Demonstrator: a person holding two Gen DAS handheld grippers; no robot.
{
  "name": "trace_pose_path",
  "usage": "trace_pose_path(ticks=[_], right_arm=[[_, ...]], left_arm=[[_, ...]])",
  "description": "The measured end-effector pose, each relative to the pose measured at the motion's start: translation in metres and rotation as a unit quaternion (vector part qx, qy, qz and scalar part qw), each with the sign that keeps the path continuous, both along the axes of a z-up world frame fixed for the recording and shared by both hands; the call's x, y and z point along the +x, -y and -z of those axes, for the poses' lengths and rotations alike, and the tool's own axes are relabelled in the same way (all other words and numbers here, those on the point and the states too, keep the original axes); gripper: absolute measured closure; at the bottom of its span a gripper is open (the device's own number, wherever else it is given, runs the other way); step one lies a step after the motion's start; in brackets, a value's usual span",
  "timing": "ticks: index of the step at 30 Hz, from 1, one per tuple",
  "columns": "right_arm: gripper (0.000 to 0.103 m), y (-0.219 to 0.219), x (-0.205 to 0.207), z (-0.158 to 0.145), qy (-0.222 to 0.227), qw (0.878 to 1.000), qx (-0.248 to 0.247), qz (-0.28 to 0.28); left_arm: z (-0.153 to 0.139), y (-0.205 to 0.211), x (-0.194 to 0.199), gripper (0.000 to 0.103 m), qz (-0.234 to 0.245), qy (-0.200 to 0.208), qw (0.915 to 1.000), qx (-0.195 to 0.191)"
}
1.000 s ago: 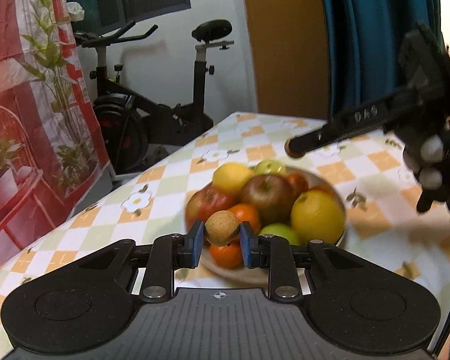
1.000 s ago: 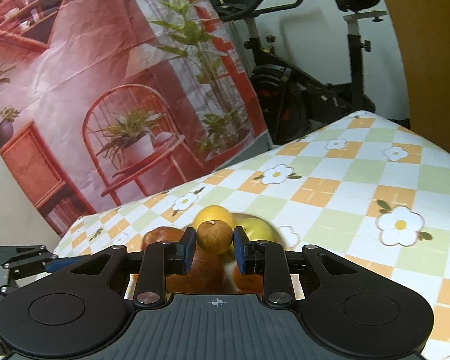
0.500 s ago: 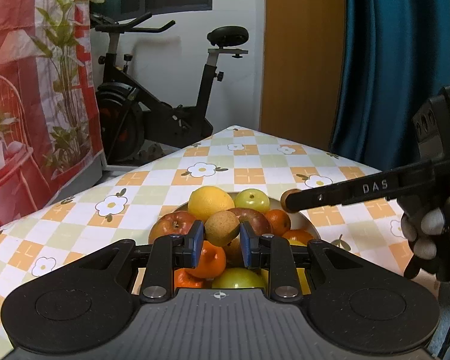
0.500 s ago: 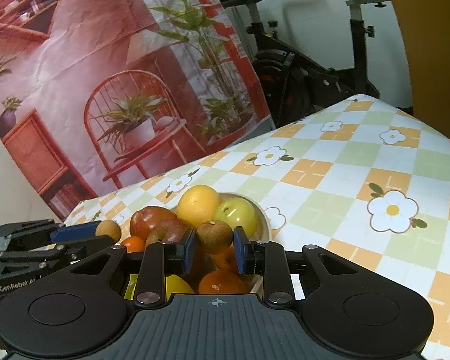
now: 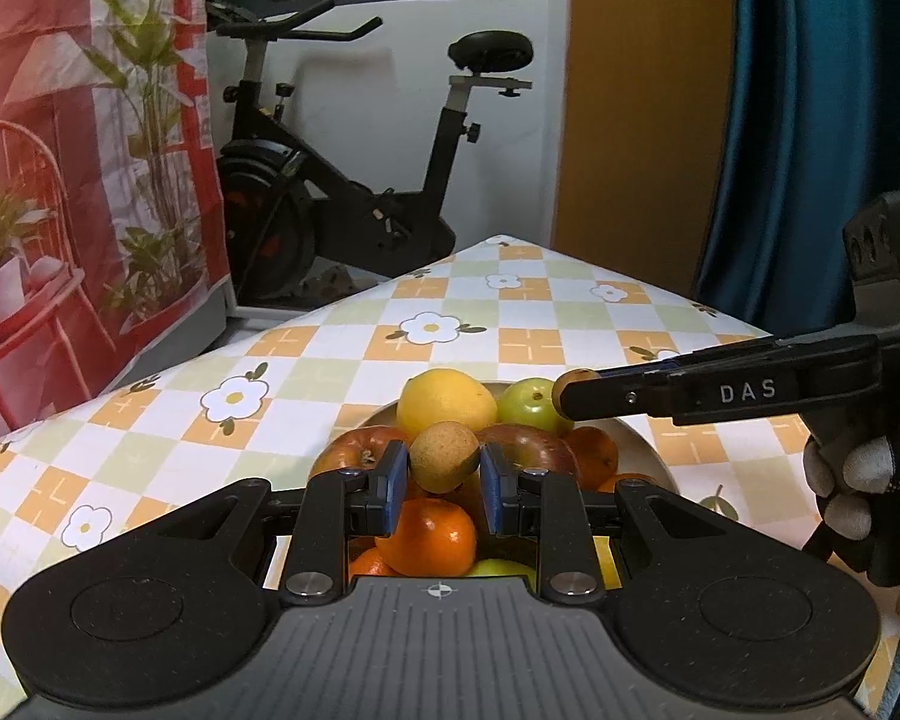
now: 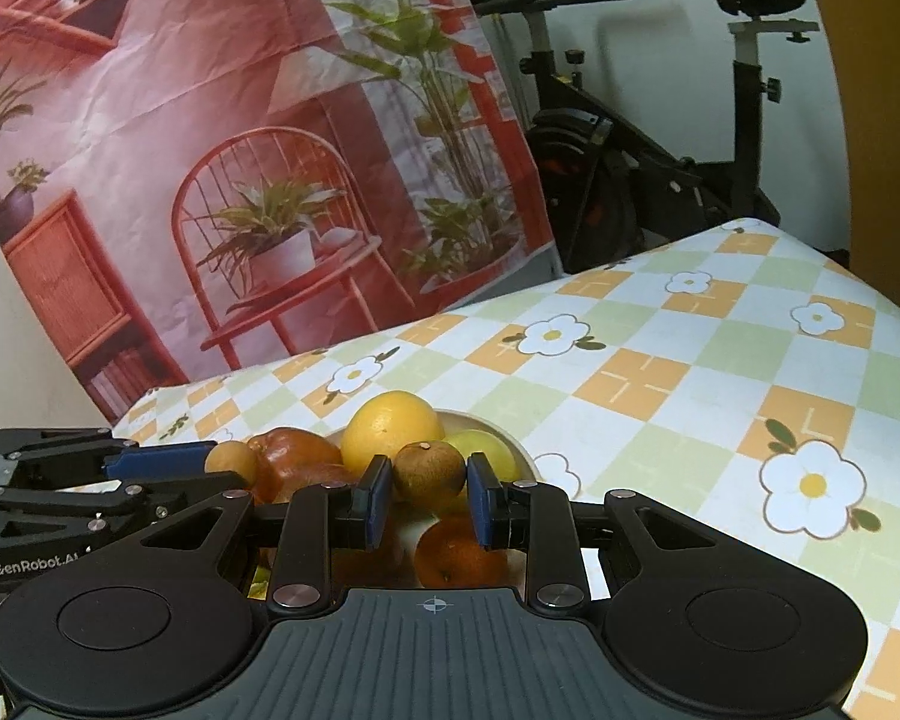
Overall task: Organize fruits
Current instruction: 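Carry the brown fruit with the right gripper over the plate and lower it, then open the right gripper to release the brown fruit onto the plate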
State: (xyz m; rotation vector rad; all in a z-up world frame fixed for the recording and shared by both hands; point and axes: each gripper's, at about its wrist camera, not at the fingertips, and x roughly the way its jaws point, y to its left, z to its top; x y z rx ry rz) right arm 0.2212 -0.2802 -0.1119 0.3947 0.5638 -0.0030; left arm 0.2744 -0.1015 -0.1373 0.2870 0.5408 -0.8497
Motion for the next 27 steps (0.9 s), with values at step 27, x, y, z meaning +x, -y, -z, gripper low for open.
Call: trace_pose_path(ticks=[27], right_arm=[[0.075,-0.0031,0.0083,0.0044,-0.009,1.0,0.005,-0.009]], left_arm=[[0.0016,0.0033,0.0071,0.068,-0.017,-0.016,0.9995,0.022]])
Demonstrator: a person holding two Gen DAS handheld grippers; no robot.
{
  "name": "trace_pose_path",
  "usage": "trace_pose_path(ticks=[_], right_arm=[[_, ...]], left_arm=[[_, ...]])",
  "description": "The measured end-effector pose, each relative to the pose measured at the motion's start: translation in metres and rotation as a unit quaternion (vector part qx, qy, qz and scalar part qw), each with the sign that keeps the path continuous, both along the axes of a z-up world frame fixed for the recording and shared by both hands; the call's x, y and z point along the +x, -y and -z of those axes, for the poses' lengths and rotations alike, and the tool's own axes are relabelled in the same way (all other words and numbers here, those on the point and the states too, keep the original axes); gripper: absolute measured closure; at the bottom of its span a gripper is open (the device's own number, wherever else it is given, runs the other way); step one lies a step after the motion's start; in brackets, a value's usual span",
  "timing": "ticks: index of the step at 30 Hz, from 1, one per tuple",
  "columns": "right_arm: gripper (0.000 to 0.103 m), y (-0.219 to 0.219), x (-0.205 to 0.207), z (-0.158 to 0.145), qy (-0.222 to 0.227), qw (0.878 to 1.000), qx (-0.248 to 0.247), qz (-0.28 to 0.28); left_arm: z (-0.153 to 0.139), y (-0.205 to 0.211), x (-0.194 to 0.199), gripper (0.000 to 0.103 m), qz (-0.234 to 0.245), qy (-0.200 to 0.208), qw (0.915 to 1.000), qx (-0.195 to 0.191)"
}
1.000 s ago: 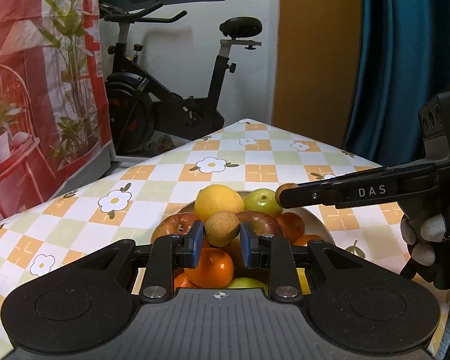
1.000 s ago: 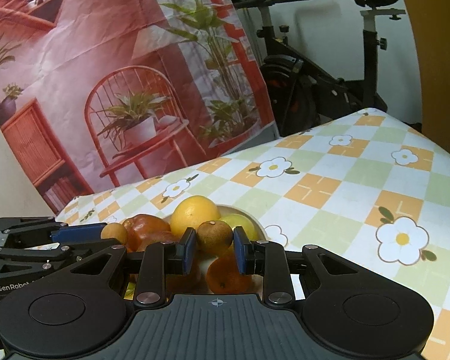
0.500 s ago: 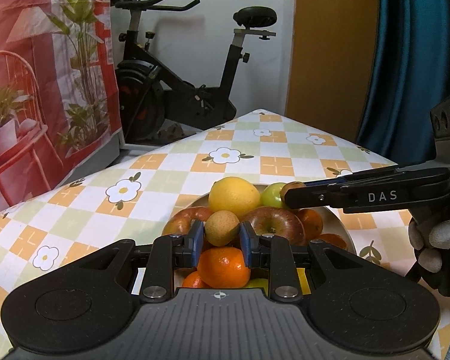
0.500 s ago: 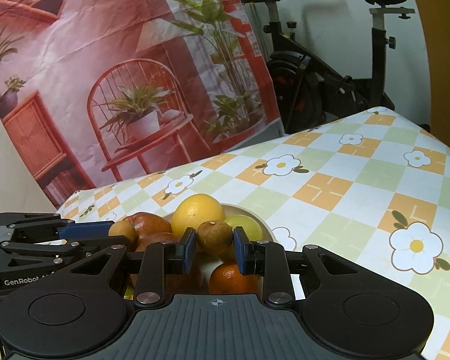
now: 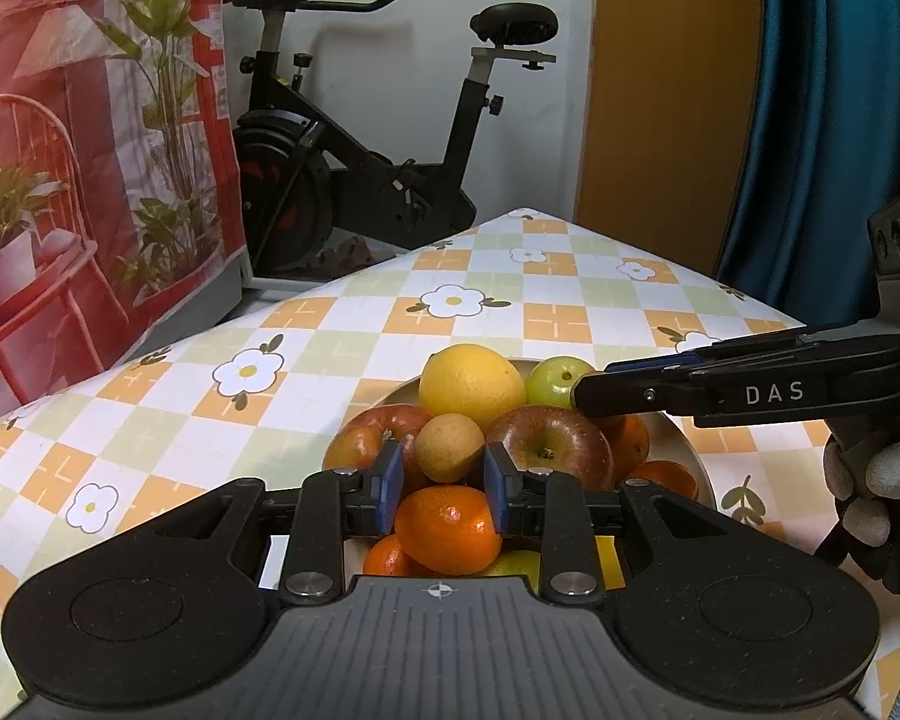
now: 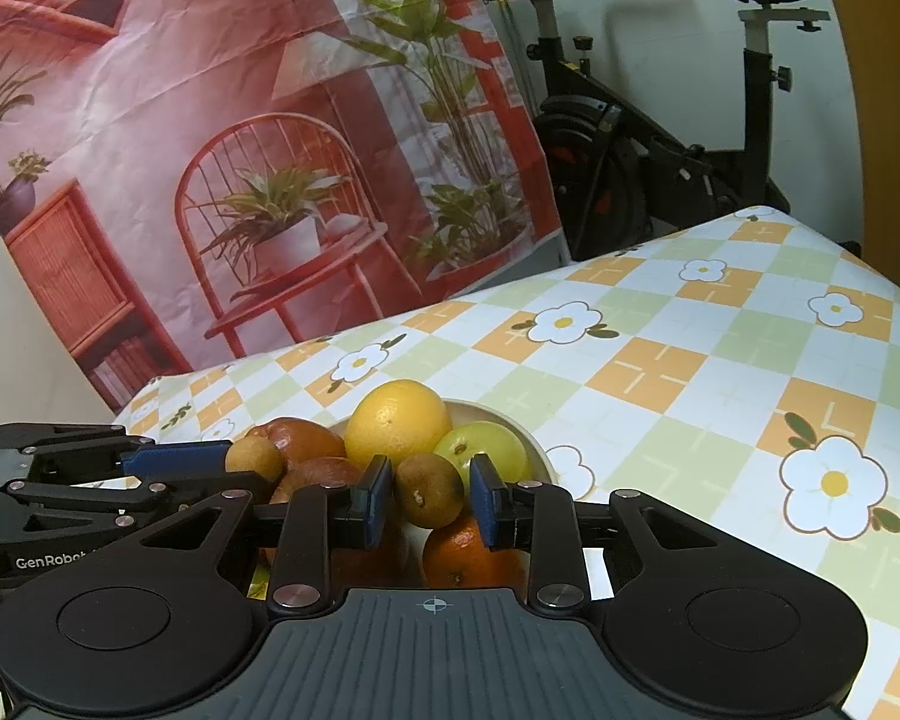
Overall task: Organize fruits
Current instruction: 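Open the right gripper to release the brown fruit onto the plate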
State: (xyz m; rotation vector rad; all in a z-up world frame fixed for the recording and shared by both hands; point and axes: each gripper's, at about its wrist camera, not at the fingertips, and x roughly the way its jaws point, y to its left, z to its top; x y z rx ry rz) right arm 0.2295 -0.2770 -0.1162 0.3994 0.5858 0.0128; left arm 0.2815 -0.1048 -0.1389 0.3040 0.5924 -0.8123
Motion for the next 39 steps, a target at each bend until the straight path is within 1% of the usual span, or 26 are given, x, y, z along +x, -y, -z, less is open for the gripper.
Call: trace_pose_path(ticks=[1,9,11,13,18,19,22,23,25,27,28,29,30,31,32,33,35,36,37,39], right_arm=[[0.075,0.0,0.0,0.0,0.0,1.0,0.0,0.0],[0.074,0.001,-0.001,0.0,0.0,1.0,-0.002,0.002],[0.072,0.002,-0.003,-0.001,0.001,1.0,-0.004,0.004],[0.07,0.002,-0.004,-0.003,0.003,1.0,-0.008,0.005],[0.067,0.002,-0.006,-0.01,0.005,1.0,-0.017,0.008],[0.066,0.001,-0.007,-0.011,0.006,1.0,-0.019,0.009],[0.058,0.0,-0.009,-0.016,0.008,1.0,-0.024,0.011],[0.053,-0.001,-0.011,-0.017,0.009,1.0,-0.027,0.012],[0.046,-0.003,-0.012,-0.021,0.011,0.999,-0.032,0.013],[0.032,-0.005,-0.015,-0.025,0.014,0.999,-0.042,0.016],[0.028,-0.006,-0.017,-0.028,0.017,0.999,-0.048,0.018],[0.021,-0.008,-0.018,-0.03,0.02,0.998,-0.053,0.019],[0.017,-0.009,-0.02,-0.033,0.025,0.998,-0.058,0.019],[0.014,-0.01,-0.022,-0.035,0.028,0.997,-0.062,0.019],[0.01,-0.011,-0.023,-0.037,0.029,0.997,-0.066,0.019],[0.006,-0.012,-0.024,-0.039,0.031,0.997,-0.07,0.018],[0.001,-0.015,-0.026,-0.042,0.03,0.997,-0.074,0.015],[0.001,-0.016,-0.028,-0.044,0.031,0.996,-0.078,0.013],[0.001,-0.019,-0.029,-0.045,0.031,0.996,-0.084,0.011],[0.001,-0.025,-0.031,-0.048,0.027,0.994,-0.104,0.008]], left_arm=[[0.0,0.0,0.0,0.065,-0.001,0.001,1.0,0.0],[-0.001,-0.001,-0.002,0.064,-0.004,0.002,1.0,-0.002],[-0.001,-0.001,-0.002,0.062,-0.006,0.001,1.0,-0.003],[-0.003,-0.003,-0.003,0.054,-0.009,0.001,0.9999,-0.007],[-0.006,-0.007,-0.004,0.052,-0.02,-0.004,0.9996,-0.018],[-0.007,-0.008,-0.004,0.05,-0.023,-0.005,0.9995,-0.02],[-0.01,-0.012,-0.005,0.042,-0.035,-0.009,0.999,-0.027],[-0.011,-0.013,-0.006,0.041,-0.037,-0.011,0.9988,-0.029],[-0.014,-0.017,-0.007,0.032,-0.045,-0.016,0.9983,-0.034],[-0.017,-0.02,-0.008,0.028,-0.053,-0.018,0.9976,-0.04],[-0.018,-0.022,-0.01,0.026,-0.057,-0.019,0.9973,-0.041],[-0.019,-0.023,-0.011,0.021,-0.062,-0.021,0.997,-0.042],[-0.02,-0.024,-0.012,0.017,-0.067,-0.022,0.9966,-0.043],[-0.022,-0.027,-0.014,0.015,-0.072,-0.022,0.9962,-0.046],[-0.023,-0.029,-0.015,0.014,-0.075,-0.02,0.9959,-0.048],[-0.024,-0.031,-0.017,0.01,-0.081,-0.018,0.9954,-0.048],[-0.026,-0.036,-0.021,0.004,-0.095,-0.015,0.9942,-0.047],[-0.028,-0.039,-0.023,0.002,-0.104,-0.014,0.9933,-0.05],[-0.029,-0.042,-0.025,0.0,-0.111,-0.017,0.9922,-0.054],[-0.032,-0.049,-0.028,0.0,-0.127,-0.024,0.9892,-0.068]])
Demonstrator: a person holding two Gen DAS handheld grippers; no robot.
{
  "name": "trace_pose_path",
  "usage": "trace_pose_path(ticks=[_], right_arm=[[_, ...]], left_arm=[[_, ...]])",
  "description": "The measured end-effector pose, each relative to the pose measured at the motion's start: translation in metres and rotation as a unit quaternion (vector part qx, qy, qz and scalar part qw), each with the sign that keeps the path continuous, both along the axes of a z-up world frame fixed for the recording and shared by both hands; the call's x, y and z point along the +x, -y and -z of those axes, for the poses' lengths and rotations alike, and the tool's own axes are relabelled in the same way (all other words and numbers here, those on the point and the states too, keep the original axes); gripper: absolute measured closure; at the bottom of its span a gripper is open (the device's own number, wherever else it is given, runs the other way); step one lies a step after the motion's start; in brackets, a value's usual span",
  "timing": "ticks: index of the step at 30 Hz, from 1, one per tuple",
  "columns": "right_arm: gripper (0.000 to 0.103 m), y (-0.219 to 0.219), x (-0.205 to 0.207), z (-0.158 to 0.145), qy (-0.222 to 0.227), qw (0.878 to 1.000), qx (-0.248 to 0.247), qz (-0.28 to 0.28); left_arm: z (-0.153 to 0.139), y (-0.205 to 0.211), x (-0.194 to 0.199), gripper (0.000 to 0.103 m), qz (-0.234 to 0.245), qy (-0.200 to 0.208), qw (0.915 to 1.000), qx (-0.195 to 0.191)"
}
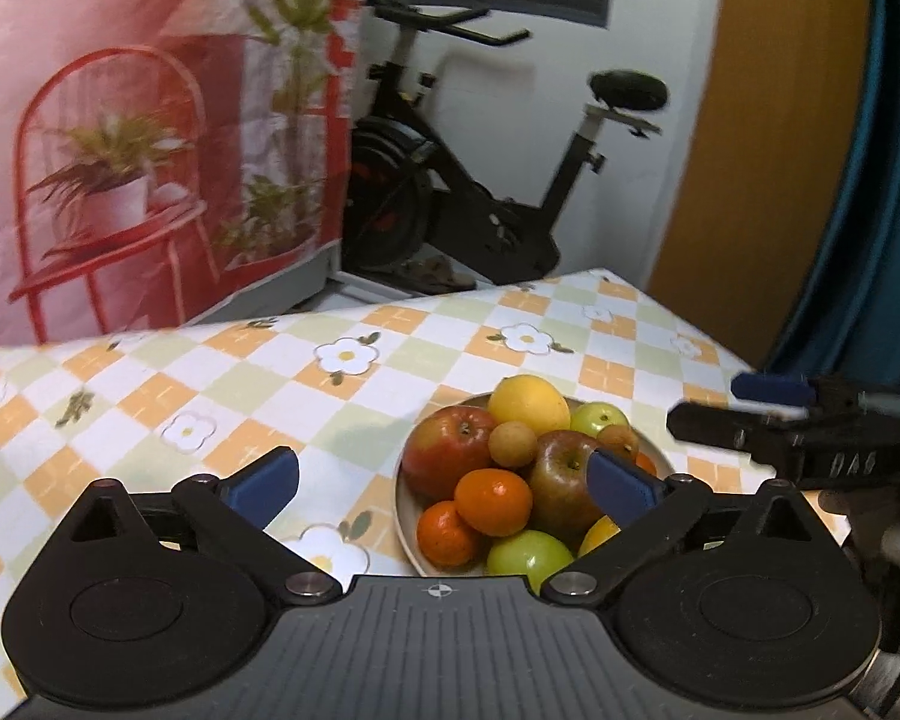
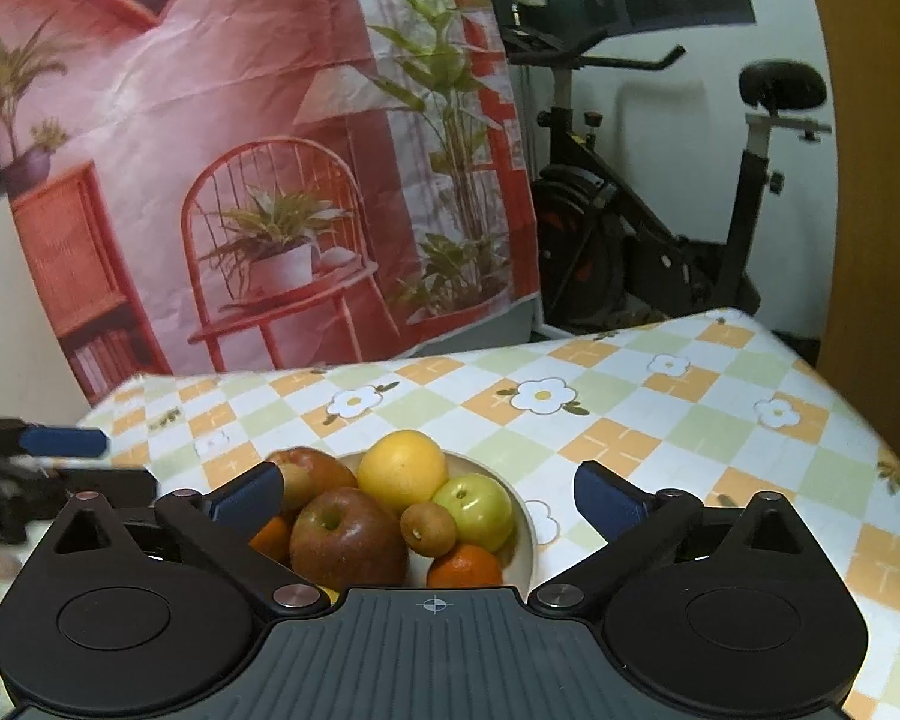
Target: Organize fruits
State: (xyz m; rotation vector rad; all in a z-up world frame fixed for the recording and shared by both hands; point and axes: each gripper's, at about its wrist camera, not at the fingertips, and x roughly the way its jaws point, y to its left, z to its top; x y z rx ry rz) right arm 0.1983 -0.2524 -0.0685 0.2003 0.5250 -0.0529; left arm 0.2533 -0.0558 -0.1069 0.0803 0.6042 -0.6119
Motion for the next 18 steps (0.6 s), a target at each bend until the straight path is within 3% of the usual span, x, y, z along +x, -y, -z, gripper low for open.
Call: trace_pose_path(ticks=[9,18], right_arm=[[0.001,-0.017,-0.011,-0.027,-0.004,1.0,0.005,-0.017],[0.001,-0.032,-0.031,-0.068,0.012,1.0,0.002,-0.017]], left_arm=[[-0.028,-0.026,-0.028,0.0,-0.079,-0.006,0.9951,-0.058],[-0.077,-0.044,-0.061,0.0,-0.143,0.032,0.9871,-0.065]])
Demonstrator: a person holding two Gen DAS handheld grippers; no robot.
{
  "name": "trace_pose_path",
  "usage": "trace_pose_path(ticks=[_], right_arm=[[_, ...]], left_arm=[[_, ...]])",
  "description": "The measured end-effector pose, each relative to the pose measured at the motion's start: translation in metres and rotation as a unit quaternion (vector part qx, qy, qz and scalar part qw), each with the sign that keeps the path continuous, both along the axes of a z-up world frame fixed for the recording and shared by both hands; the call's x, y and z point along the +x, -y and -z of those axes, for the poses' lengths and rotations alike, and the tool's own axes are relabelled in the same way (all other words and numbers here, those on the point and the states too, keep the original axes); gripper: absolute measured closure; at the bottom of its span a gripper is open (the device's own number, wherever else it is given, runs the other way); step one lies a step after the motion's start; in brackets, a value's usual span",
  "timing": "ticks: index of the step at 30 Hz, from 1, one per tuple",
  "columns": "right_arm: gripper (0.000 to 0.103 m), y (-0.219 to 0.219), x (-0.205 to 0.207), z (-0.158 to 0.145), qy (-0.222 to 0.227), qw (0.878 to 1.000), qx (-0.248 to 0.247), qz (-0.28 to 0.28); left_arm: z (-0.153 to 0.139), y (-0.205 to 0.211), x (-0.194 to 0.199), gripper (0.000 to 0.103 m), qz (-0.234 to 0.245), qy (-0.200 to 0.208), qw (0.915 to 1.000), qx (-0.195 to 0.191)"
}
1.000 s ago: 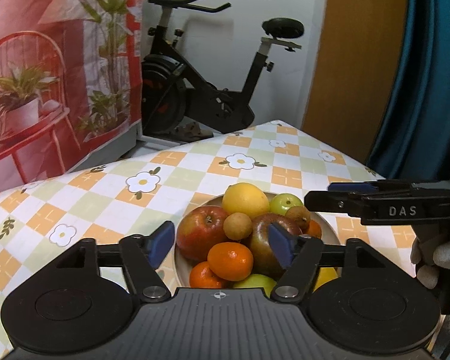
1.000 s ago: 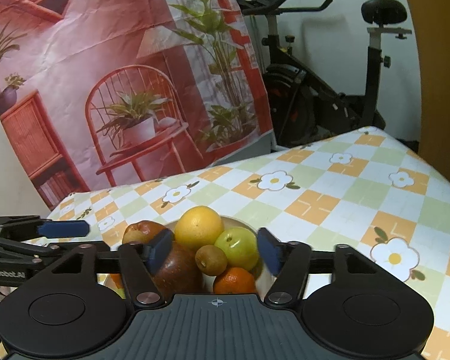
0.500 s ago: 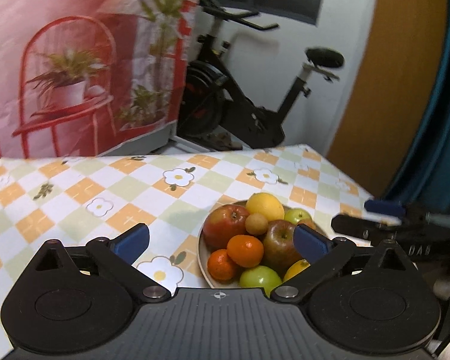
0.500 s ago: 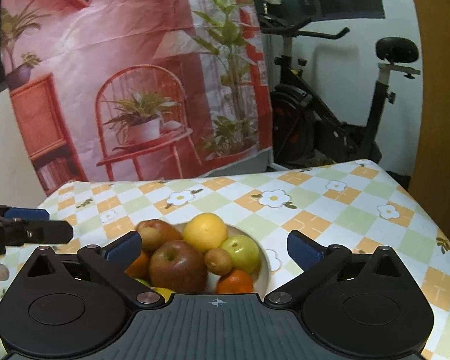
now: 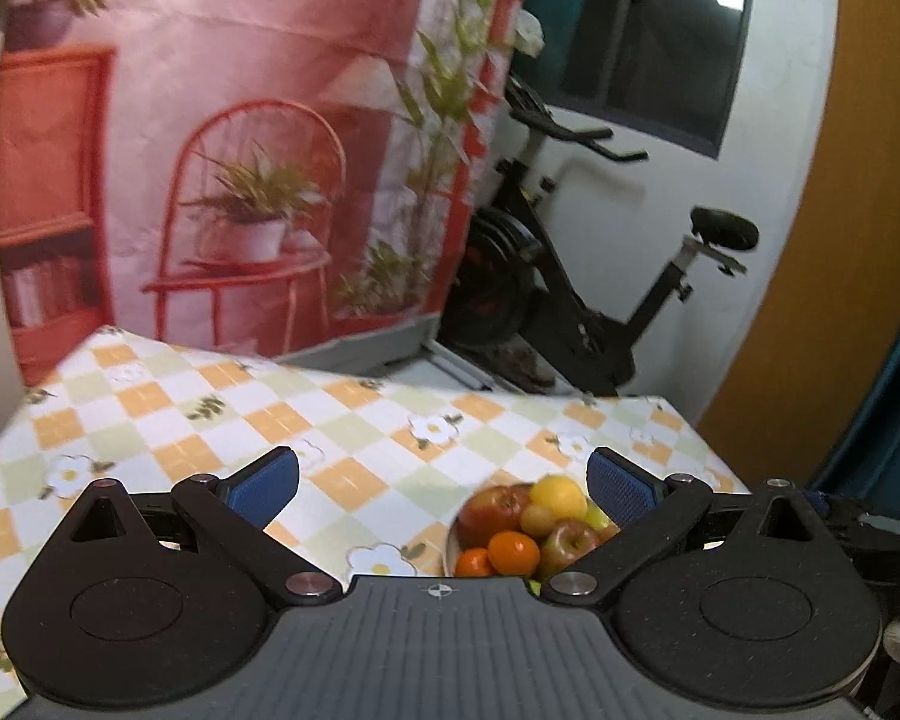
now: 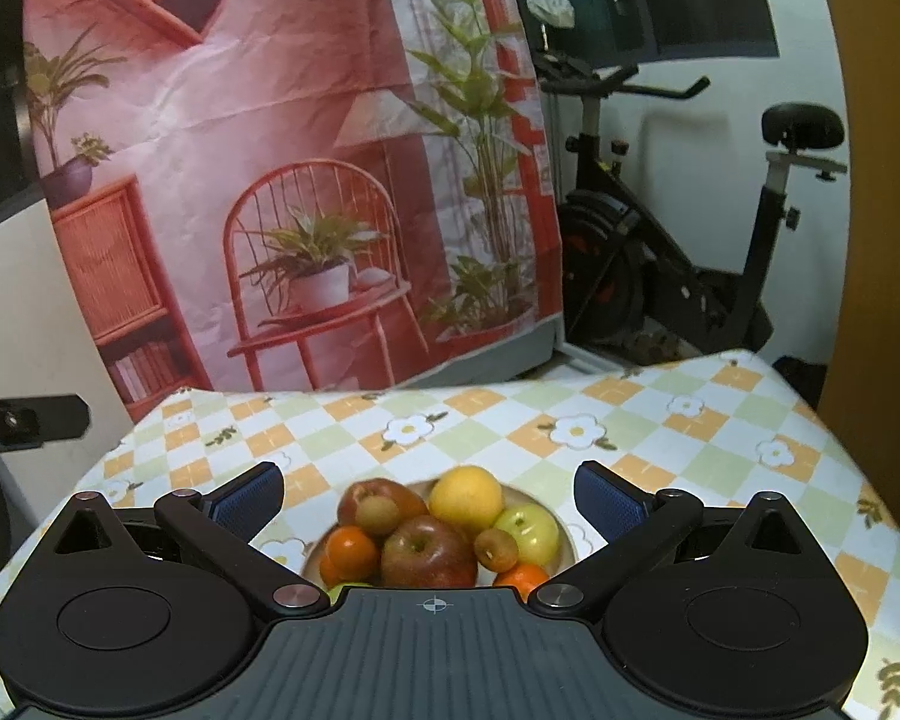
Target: Organize fruits
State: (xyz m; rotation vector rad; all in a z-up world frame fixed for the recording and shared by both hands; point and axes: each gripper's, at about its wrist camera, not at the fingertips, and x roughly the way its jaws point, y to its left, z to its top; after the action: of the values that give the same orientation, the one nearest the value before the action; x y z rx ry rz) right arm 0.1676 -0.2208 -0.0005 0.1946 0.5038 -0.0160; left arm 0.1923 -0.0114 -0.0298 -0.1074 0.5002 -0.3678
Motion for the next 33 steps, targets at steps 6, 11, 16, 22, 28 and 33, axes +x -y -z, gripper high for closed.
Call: trace_pose_path(ticks=[6,11,16,22,28,33], right_arm=[[0.001,-0.007,-0.018,-0.027,0.018,1.0,0.006,-0.006],[0.001,-0.016,-0.031,-0.047,0.031,0.999,-0.006,-0.008],[0.001,-0.024,-0.043,-0.061,0.04,0.999,-0.014,-0.011],[0.001,-0.034,-0.055,-0.072,0.044,0.999,-0.019,-0.01],[0.001,-0.037,-0.063,-0.078,0.048,0.999,-0.02,-0.009],[0.001,-0.036,-0.065,-0.08,0.049,0.999,-0.023,-0.009]], left_arm=[[-0.028,-0.004,-0.024,0.0,-0.036,0.012,0.9991,0.021],[-0.046,-0.006,-0.043,0.0,-0.059,0.031,0.9967,0.047],[-0.057,-0.009,-0.062,0.0,-0.055,0.045,0.9964,0.046],[-0.061,-0.007,-0.076,0.0,-0.058,0.054,0.9949,0.063],[-0.065,-0.006,-0.086,0.0,-0.069,0.066,0.9924,0.078],[-0.067,-0.005,-0.09,0.0,-0.065,0.071,0.9922,0.079]])
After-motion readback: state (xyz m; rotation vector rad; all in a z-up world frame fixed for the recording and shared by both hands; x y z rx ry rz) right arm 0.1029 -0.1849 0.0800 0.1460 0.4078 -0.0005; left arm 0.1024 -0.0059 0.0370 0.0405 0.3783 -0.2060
